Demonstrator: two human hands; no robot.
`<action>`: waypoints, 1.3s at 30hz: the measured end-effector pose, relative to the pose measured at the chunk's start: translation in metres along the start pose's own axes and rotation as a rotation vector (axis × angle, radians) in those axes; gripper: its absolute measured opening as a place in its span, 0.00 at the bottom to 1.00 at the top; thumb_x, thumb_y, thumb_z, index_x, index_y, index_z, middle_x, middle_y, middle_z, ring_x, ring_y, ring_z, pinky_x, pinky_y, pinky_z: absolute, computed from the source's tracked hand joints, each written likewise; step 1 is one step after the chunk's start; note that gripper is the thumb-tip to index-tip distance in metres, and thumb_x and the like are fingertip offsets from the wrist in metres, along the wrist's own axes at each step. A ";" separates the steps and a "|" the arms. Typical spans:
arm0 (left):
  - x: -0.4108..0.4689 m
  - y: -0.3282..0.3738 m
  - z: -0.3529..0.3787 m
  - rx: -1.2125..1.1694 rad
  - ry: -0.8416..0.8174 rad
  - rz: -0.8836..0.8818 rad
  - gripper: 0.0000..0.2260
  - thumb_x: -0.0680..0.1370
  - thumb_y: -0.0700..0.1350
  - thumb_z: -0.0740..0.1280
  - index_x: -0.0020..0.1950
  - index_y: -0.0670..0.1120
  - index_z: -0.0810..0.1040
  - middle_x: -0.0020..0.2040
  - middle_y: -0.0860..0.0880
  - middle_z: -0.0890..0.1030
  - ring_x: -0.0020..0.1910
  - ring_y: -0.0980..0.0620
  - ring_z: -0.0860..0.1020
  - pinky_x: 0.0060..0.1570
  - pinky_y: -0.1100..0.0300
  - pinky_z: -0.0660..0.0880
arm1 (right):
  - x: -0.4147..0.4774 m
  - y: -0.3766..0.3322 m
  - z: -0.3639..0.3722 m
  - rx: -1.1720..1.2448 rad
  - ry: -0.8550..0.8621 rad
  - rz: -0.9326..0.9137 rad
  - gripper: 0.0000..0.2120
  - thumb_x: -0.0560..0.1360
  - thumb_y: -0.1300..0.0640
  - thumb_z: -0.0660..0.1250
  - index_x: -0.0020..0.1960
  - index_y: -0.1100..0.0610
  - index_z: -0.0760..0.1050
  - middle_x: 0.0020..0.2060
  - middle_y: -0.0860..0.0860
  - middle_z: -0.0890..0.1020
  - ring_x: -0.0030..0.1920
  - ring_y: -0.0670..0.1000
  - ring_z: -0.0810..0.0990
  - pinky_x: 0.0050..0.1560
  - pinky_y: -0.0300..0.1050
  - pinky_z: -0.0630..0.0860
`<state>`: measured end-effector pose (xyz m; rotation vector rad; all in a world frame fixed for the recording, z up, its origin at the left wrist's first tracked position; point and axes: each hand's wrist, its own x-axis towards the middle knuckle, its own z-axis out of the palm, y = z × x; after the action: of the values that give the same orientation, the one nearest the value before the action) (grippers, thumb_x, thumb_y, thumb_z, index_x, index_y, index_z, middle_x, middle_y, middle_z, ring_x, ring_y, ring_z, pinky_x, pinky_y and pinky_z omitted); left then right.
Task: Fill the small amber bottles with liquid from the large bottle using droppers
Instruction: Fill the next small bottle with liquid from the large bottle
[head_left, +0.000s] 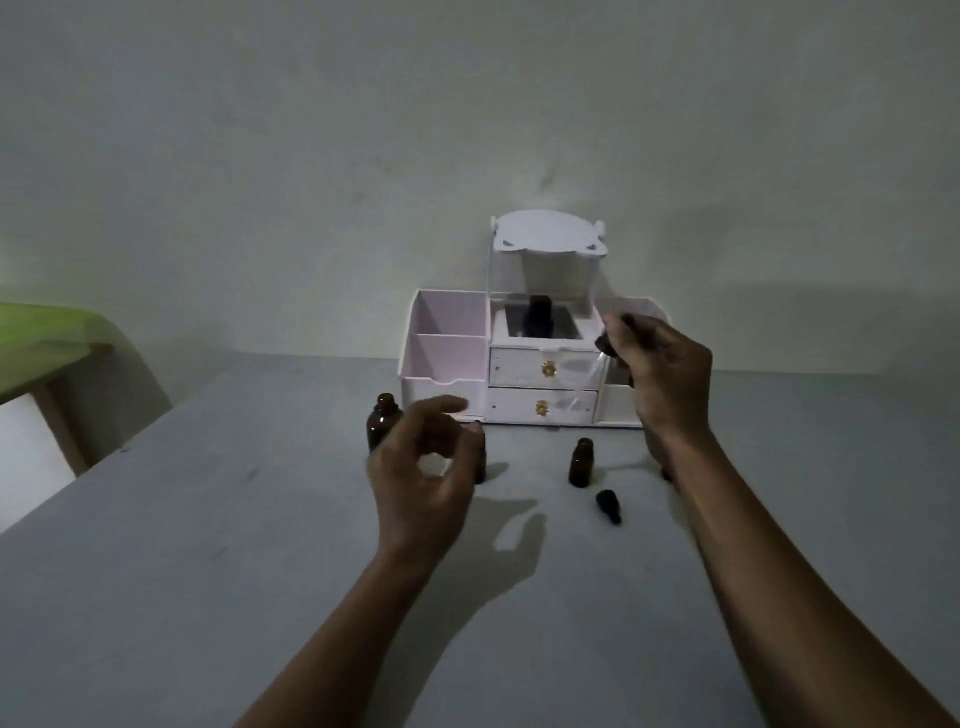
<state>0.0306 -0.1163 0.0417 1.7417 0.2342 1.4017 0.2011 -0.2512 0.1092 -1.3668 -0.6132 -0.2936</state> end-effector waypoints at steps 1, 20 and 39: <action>-0.005 0.004 0.011 -0.039 -0.081 -0.040 0.08 0.76 0.38 0.72 0.53 0.46 0.81 0.35 0.53 0.80 0.35 0.53 0.81 0.39 0.63 0.77 | -0.001 0.005 -0.008 0.004 0.025 0.016 0.05 0.76 0.56 0.72 0.49 0.57 0.84 0.39 0.50 0.86 0.40 0.44 0.85 0.45 0.43 0.80; -0.009 -0.034 0.112 0.027 -0.532 -0.540 0.28 0.70 0.44 0.79 0.68 0.48 0.76 0.58 0.49 0.81 0.53 0.53 0.81 0.51 0.62 0.78 | -0.010 0.030 -0.026 -0.091 0.080 -0.005 0.04 0.76 0.56 0.72 0.49 0.49 0.82 0.40 0.44 0.84 0.47 0.46 0.84 0.53 0.41 0.81; -0.014 -0.032 0.110 0.061 -0.526 -0.452 0.13 0.72 0.41 0.77 0.55 0.48 0.84 0.46 0.55 0.85 0.44 0.62 0.83 0.43 0.74 0.74 | -0.009 0.042 -0.021 -0.144 0.085 -0.058 0.03 0.73 0.62 0.74 0.41 0.60 0.83 0.32 0.45 0.81 0.34 0.36 0.79 0.40 0.29 0.74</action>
<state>0.1325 -0.1600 0.0100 1.8916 0.3535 0.5965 0.2212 -0.2643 0.0675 -1.4679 -0.5703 -0.4475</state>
